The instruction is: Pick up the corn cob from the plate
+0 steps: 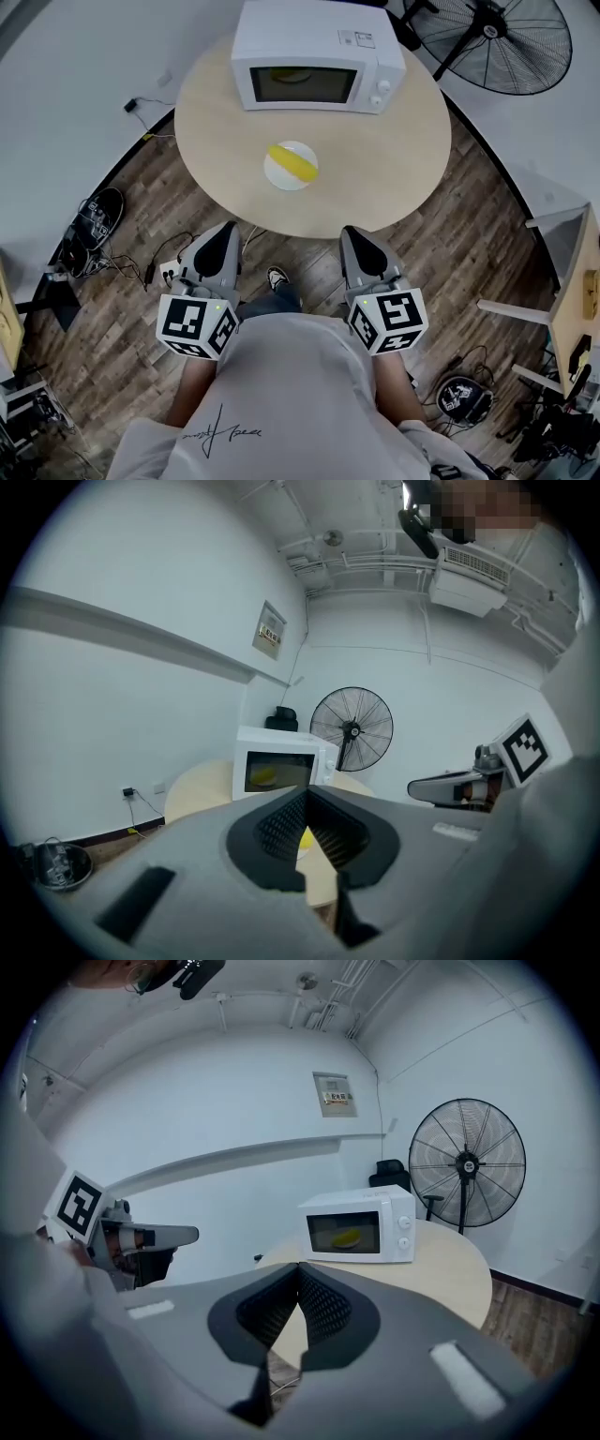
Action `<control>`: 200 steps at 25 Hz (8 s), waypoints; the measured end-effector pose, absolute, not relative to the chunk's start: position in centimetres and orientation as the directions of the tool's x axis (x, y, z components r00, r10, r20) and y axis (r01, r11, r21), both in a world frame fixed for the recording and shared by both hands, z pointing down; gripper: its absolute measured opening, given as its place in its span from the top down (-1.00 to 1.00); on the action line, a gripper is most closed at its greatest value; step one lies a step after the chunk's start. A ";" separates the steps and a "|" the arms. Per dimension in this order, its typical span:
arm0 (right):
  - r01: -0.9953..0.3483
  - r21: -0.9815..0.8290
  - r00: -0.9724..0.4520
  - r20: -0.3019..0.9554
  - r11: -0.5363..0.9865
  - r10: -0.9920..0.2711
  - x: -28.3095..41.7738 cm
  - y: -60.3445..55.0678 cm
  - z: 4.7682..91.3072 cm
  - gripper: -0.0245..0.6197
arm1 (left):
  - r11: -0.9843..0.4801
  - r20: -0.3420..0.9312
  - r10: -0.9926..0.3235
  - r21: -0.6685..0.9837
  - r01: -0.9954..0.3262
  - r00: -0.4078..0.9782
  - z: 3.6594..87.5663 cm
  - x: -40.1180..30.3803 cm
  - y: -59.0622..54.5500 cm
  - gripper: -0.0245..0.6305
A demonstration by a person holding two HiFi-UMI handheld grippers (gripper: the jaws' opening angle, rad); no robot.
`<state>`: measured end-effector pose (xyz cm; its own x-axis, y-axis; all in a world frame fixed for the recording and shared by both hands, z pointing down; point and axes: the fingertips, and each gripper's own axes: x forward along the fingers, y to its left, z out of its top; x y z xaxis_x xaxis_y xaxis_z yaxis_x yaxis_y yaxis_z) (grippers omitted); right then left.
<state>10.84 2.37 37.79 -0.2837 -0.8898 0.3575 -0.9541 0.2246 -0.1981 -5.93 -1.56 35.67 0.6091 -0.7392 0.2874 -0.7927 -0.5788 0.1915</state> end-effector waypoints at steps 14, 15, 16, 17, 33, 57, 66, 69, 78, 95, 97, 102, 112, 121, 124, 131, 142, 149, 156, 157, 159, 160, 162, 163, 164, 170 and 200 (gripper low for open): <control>-0.962 -0.146 -0.267 0.333 0.230 -0.904 10.3 -3.3 36.2 0.88 | -0.638 0.249 -0.706 0.184 -0.748 0.663 34.9 -6.5 -6.5 0.95; -0.962 -0.142 -0.268 0.334 0.232 -0.904 10.3 -3.4 36.2 0.89 | -0.638 0.251 -0.703 0.188 -0.746 0.665 35.0 -6.6 -6.5 0.95; -0.962 -0.138 -0.270 0.333 0.237 -0.904 10.2 -3.5 36.1 0.89 | -0.638 0.252 -0.702 0.194 -0.745 0.666 35.2 -6.6 -6.5 0.95; -0.961 -0.134 -0.273 0.331 0.241 -0.903 10.2 -3.6 35.9 0.88 | -0.636 0.251 -0.702 0.200 -0.745 0.666 35.3 -6.7 -6.6 0.95; -0.946 -0.111 -0.323 0.320 0.303 -0.891 9.0 -7.0 35.7 0.88 | -0.614 0.233 -0.722 0.220 -0.758 0.652 35.0 -7.3 -7.9 0.95; -0.907 -0.102 -0.415 0.374 0.407 -0.830 8.1 -13.9 37.8 0.79 | -0.590 0.251 -0.729 0.239 -0.771 0.636 35.5 -6.8 -11.6 0.95; -0.894 -0.111 -0.439 0.413 0.434 -0.798 7.7 -15.5 39.7 0.76 | -0.572 0.272 -0.734 0.246 -0.782 0.622 36.3 -7.0 -12.6 0.95; -0.891 -0.116 -0.444 0.420 0.438 -0.792 7.7 -16.2 40.1 0.75 | -0.564 0.276 -0.738 0.246 -0.788 0.615 36.3 -7.1 -12.9 0.95; -0.895 -0.125 -0.436 0.440 0.427 -0.785 7.7 -17.6 41.5 0.72 | -0.555 0.299 -0.735 0.249 -0.793 0.608 36.8 -7.2 -13.3 0.95; -0.879 -0.126 -0.451 0.534 0.461 -0.715 7.7 -19.5 46.2 0.64 | -0.533 0.318 -0.744 0.249 -0.809 0.588 37.4 -7.1 -13.8 0.95; -0.876 -0.125 -0.452 0.544 0.465 -0.707 7.7 -19.7 46.7 0.64 | -0.531 0.316 -0.745 0.252 -0.809 0.588 37.4 -6.9 -13.7 0.95; -0.873 -0.123 -0.451 0.568 0.471 -0.688 7.9 -20.0 47.9 0.63 | -0.524 0.322 -0.748 0.252 -0.814 0.581 37.6 -6.7 -13.7 0.95; -0.869 -0.133 -0.450 0.614 0.477 -0.648 8.1 -20.4 50.8 0.56 | -0.505 0.334 -0.758 0.244 -0.828 0.561 37.7 -6.6 -13.5 0.95; -0.858 -0.144 -0.453 0.664 0.493 -0.594 7.6 -20.8 53.6 0.50 | -0.490 0.349 -0.765 0.229 -0.841 0.541 38.0 -7.0 -13.4 0.95; -0.853 -0.149 -0.455 0.681 0.500 -0.574 7.6 -20.8 54.6 0.47 | -0.487 0.350 -0.765 0.236 -0.841 0.541 38.3 -6.8 -13.4 0.95; -0.851 -0.157 -0.448 0.715 0.501 -0.537 7.2 -20.8 56.7 0.44 | -0.481 0.364 -0.759 0.244 -0.842 0.540 38.7 -7.1 -13.3 0.95; -0.840 -0.120 -0.412 0.777 0.529 -0.477 6.5 -21.5 59.6 0.36 | -0.473 0.376 -0.756 0.250 -0.845 0.535 39.1 -7.3 -13.5 0.95; -0.821 -0.075 -0.383 0.808 0.567 -0.447 6.1 -22.2 61.0 0.34 | -0.457 0.386 -0.761 0.253 -0.853 0.522 39.4 -7.7 -13.8 0.95; -0.804 -0.070 -0.375 0.830 0.591 -0.412 5.8 -22.9 62.6 0.25 | -0.444 0.396 -0.761 0.258 -0.858 0.513 39.8 -8.0 -14.1 0.95; -0.802 -0.070 -0.375 0.833 0.594 -0.407 5.8 -23.0 62.8 0.24 | -0.442 0.398 -0.761 0.259 -0.859 0.512 39.9 -8.1 -14.1 0.95; -0.799 -0.076 -0.372 0.842 0.597 -0.391 5.8 -23.0 63.2 0.21 | -0.440 0.401 -0.761 0.259 -0.860 0.510 40.0 -8.1 -14.3 0.95; -0.797 -0.080 -0.372 0.846 0.598 -0.382 5.8 -23.1 63.4 0.20 | -0.439 0.402 -0.761 0.259 -0.860 0.510 40.1 -8.1 -14.4 0.95; -0.794 -0.090 -0.373 0.852 0.601 -0.366 5.6 -23.0 63.8 0.17 | -0.435 0.404 -0.762 0.260 -0.862 0.507 40.1 -8.3 -14.5 0.95; -0.793 -0.093 -0.373 0.856 0.602 -0.359 5.5 -22.9 64.0 0.15 | -0.431 0.404 -0.764 0.261 -0.864 0.503 40.2 -8.4 -14.6 0.95; -0.791 -0.095 -0.372 0.859 0.604 -0.352 5.5 -22.9 64.2 0.14 | -0.426 0.405 -0.766 0.262 -0.866 0.499 40.2 -8.6 -14.7 0.95; -0.785 -0.093 -0.356 0.876 0.613 -0.324 5.4 -23.0 65.3 0.11 | -0.414 0.409 -0.771 0.258 -0.873 0.487 40.4 -9.3 -15.3 0.95; -0.777 -0.058 -0.279 0.924 0.626 -0.260 5.2 -23.3 67.9 0.08 | -0.457 0.411 -0.742 0.267 -0.848 0.530 40.6 -8.6 -16.8 0.95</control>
